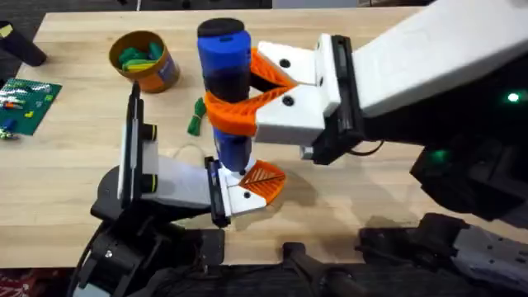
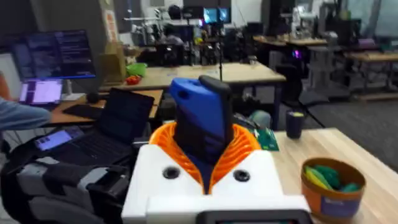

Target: Pick up the gripper from the table and insert it into the empty holder that is missing its gripper. Then pick up a screw, insert it into the mounting hole, and use the screwdriver to tighten it. Finally, clean up the table by picking up the vegetable and placing it into the bucket.

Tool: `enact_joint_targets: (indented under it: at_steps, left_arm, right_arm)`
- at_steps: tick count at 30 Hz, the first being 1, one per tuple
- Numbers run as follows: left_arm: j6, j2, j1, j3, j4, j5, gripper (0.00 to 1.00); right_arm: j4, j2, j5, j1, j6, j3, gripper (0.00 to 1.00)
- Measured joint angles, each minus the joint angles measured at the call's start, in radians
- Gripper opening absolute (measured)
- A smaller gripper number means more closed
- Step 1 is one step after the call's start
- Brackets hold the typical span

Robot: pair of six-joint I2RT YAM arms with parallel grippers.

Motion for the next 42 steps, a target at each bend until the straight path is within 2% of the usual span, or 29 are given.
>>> enact_joint_targets:
  at_steps: [12,28,42]
  left_arm:
    - [0.000,0.000,0.000,0.000,0.000,0.000,0.014]
    - [0.000,0.000,0.000,0.000,0.000,0.000,0.014]
    - [0.000,0.000,0.000,0.000,0.000,0.000,0.014]
  right_arm:
    - [0.000,0.000,-0.060,0.000,0.000,0.000,0.033]
    - [-0.004,-0.016,-0.068,-0.033,-0.025,-0.001,0.033]
    - [-0.033,-0.056,-0.068,-0.037,0.024,-0.002,0.033]
